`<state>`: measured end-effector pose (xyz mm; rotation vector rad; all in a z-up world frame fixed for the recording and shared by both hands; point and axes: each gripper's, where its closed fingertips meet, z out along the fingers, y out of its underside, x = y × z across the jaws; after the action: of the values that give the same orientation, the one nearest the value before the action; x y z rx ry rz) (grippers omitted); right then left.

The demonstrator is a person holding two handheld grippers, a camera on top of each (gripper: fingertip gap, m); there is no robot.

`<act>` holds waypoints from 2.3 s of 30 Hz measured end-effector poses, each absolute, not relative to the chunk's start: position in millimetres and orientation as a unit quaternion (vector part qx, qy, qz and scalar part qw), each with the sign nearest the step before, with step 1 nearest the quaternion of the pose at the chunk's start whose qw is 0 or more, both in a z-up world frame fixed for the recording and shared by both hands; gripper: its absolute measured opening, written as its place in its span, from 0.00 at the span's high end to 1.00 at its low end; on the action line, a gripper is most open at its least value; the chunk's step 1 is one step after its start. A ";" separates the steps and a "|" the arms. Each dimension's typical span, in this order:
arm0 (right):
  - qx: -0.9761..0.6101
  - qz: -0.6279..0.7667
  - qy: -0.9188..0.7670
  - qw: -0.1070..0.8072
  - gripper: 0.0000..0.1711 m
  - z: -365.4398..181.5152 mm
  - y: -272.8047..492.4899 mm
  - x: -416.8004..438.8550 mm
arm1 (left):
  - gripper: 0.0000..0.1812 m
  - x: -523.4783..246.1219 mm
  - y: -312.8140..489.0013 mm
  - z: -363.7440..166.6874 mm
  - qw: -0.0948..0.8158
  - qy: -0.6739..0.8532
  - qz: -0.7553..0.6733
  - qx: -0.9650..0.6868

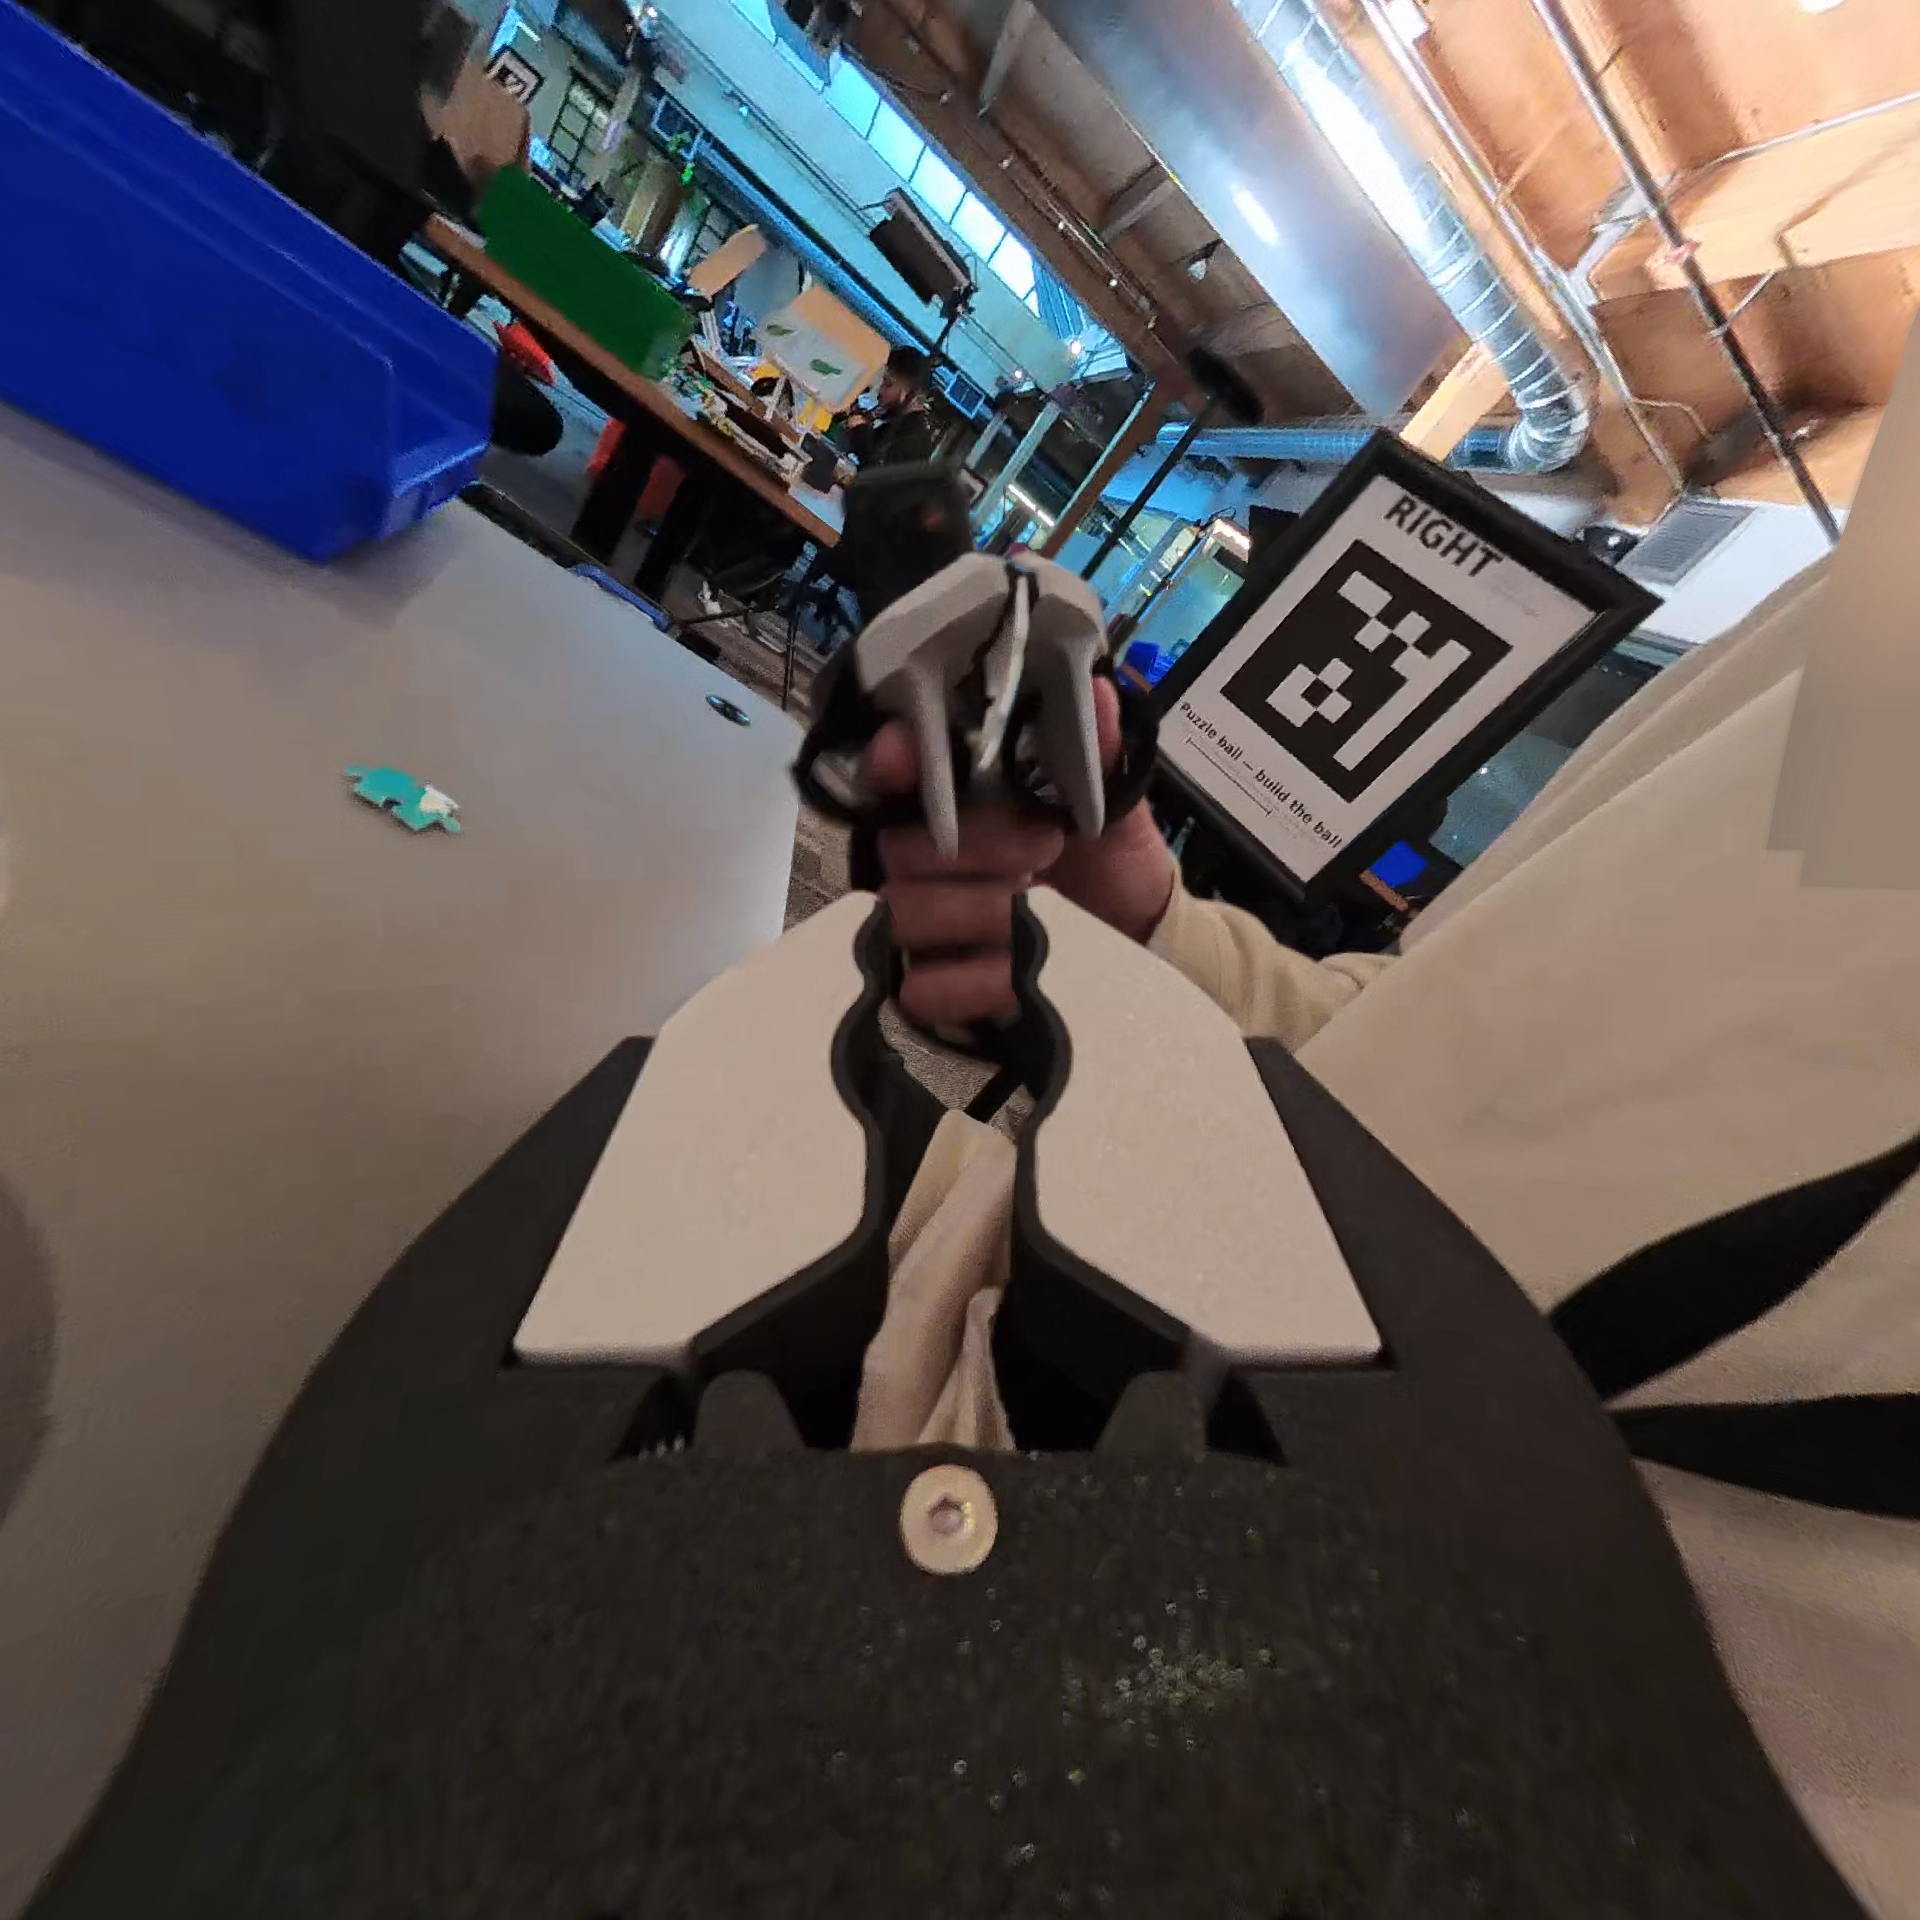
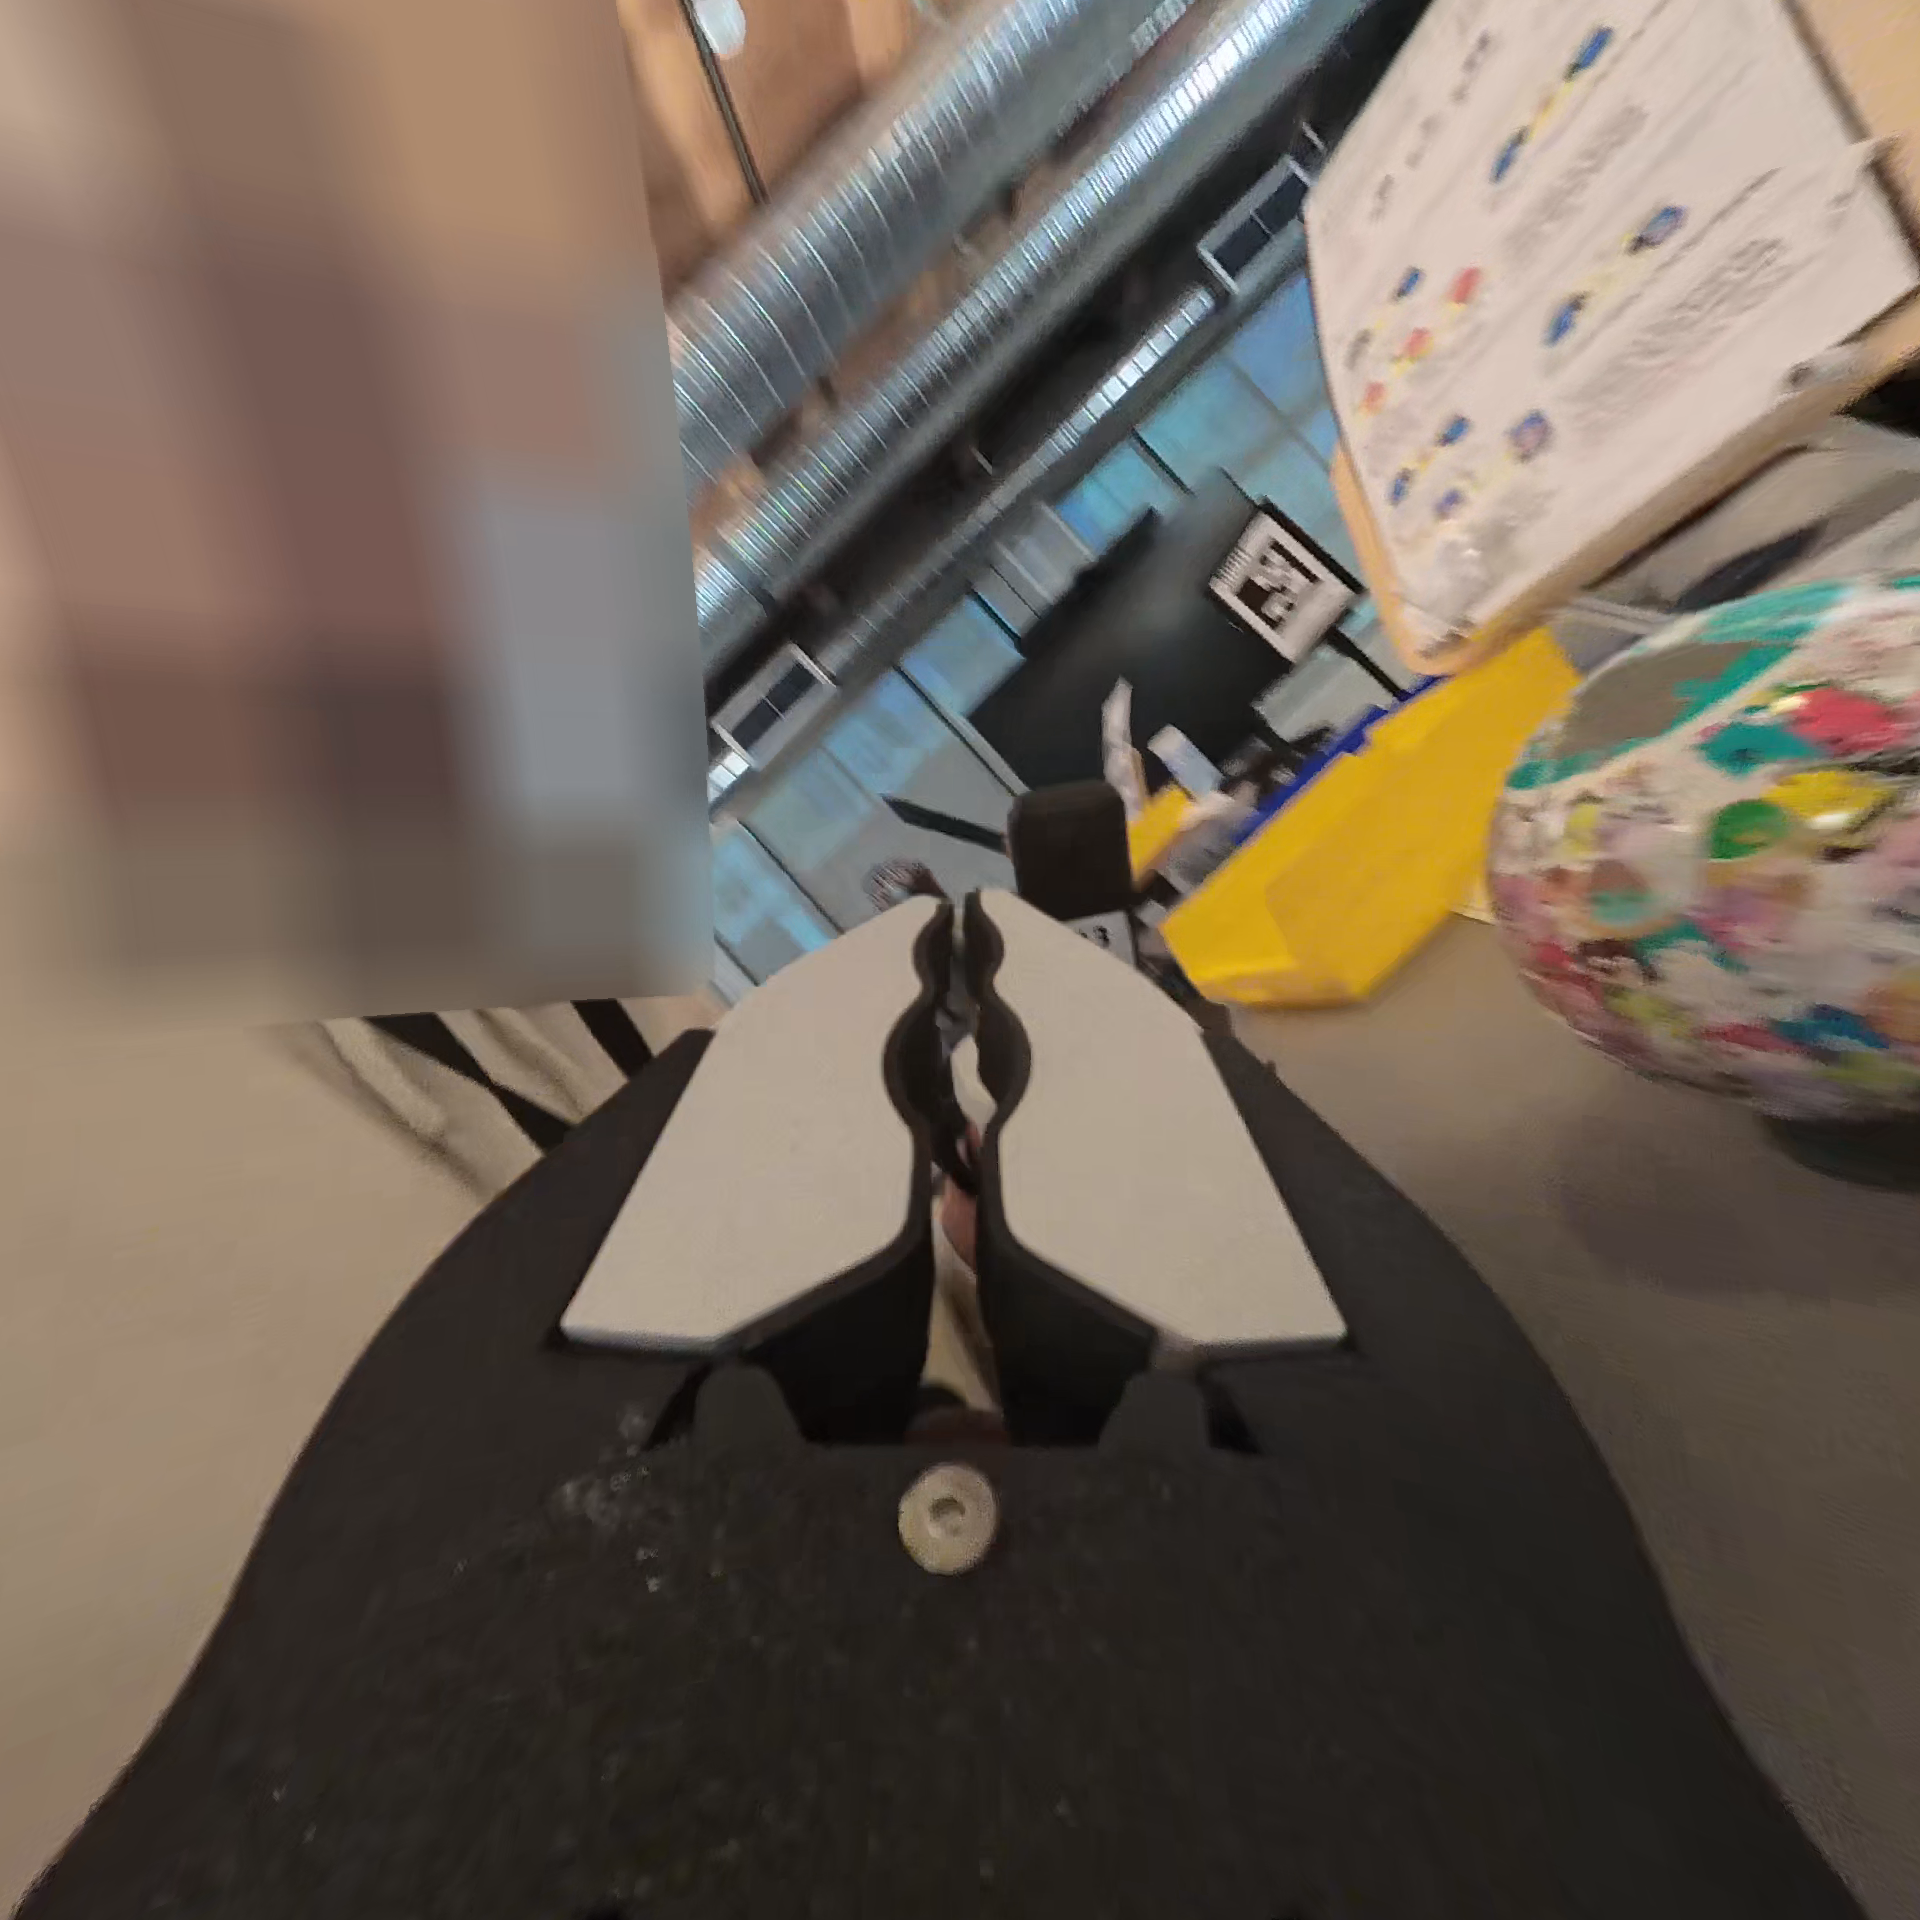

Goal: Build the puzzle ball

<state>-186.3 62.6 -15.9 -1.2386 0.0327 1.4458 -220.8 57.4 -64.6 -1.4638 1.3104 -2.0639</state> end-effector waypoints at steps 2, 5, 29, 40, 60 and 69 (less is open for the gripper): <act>-0.504 0.644 0.041 0.574 0.99 -24.3 79.7 -197.2 | 0.89 -217.4 59.6 -59.7 0.165 0.461 -0.713 -0.503; -0.458 0.673 0.064 0.578 0.99 -25.2 92.0 -201.8 | 0.94 -217.0 68.8 -52.6 0.195 0.452 -0.704 -0.512; -0.725 0.460 0.085 0.506 0.99 -126.6 135.1 -143.3 | 0.98 -215.7 125.6 -84.2 0.278 0.439 -0.565 -0.641; -0.908 0.244 -0.055 0.336 0.85 -205.6 122.3 -97.9 | 0.93 -214.8 109.2 -136.4 0.231 0.466 -0.507 -0.687; -0.897 0.077 -0.273 0.338 0.83 -211.4 104.7 -17.2 | 0.93 -206.2 95.9 -123.0 0.248 0.498 -0.497 -0.665; -0.751 0.134 -0.459 0.456 0.83 -98.4 112.5 -154.9 | 0.90 -211.8 114.3 -86.9 0.180 0.422 -0.590 -0.664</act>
<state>-154.9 112.5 -98.4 -1.8520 -1.1320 0.3300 -211.8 114.3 -86.9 -1.8769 1.1915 -1.6674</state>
